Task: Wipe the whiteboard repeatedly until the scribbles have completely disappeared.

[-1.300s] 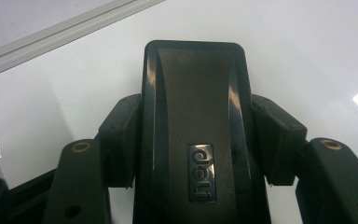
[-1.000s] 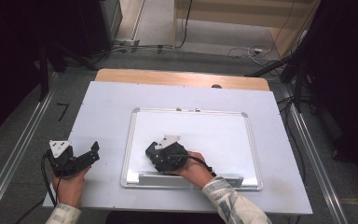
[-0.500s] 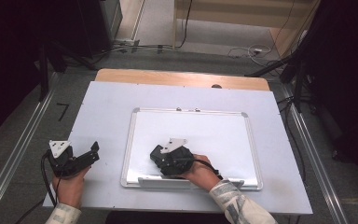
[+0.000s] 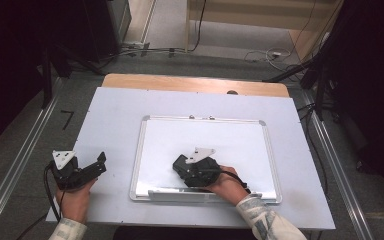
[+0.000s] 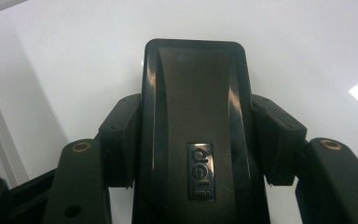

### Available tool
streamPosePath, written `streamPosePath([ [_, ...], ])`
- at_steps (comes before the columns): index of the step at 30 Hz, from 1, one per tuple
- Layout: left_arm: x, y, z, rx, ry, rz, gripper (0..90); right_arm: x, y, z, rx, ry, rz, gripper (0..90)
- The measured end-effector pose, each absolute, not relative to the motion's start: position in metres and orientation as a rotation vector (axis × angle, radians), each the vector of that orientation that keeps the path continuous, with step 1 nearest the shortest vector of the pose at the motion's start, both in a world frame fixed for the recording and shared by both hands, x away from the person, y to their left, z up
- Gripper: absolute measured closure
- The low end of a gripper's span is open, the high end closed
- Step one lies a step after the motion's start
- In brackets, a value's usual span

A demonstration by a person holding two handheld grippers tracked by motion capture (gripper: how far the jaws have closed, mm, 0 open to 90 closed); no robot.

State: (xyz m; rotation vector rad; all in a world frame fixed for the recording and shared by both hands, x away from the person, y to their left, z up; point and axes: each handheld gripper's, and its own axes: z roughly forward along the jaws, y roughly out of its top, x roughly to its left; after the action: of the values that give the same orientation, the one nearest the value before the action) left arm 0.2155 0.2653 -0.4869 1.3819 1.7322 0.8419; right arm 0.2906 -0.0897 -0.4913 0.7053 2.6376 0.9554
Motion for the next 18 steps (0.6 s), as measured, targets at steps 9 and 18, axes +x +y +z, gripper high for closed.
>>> streamPosePath([
  [9, 0.215, 0.265, -0.487, 1.381, 1.736, 0.841, 4.5, 0.292, -0.110, -0.491, 0.717, 2.627, 0.949, 38.9],
  [18, 0.216, 0.265, -0.487, 1.382, 1.737, 0.843, 4.5, 0.294, -0.133, -0.491, 0.725, 2.621, 0.946, 39.0],
])
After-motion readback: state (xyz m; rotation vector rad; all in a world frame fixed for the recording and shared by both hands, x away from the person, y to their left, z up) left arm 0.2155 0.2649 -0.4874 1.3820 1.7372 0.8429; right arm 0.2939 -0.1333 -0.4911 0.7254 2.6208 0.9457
